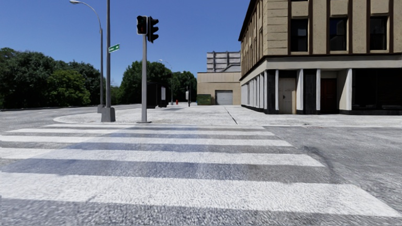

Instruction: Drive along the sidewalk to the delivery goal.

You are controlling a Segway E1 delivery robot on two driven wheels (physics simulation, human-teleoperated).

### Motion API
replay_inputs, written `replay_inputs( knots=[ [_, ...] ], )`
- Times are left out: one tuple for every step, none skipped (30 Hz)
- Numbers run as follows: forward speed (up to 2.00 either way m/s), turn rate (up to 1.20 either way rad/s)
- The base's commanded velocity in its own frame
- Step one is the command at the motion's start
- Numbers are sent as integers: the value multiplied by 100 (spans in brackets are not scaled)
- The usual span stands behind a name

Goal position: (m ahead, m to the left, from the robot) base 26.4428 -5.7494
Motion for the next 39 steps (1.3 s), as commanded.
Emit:
replay_inputs(
  knots=[
    [97,-23],
    [97,-23],
    [97,-23],
    [98,-5],
    [99,0],
    [101,0],
    [101,0],
    [104,0],
    [108,0],
    [118,0],
    [118,0],
    [200,0],
    [200,0],
    [200,0],
    [200,0],
    [200,0],
    [200,0],
    [200,0],
    [200,0],
    [200,0],
    [200,0],
    [200,0],
    [200,0],
    [200,0],
    [200,0],
    [200,0],
    [200,0],
    [200,0],
    [200,0],
    [200,0],
    [200,-1],
    [200,-11],
    [200,-16],
    [200,-16],
    [200,-18],
    [200,-19],
    [200,-20],
    [200,-22],
    [200,-22]
  ],
)
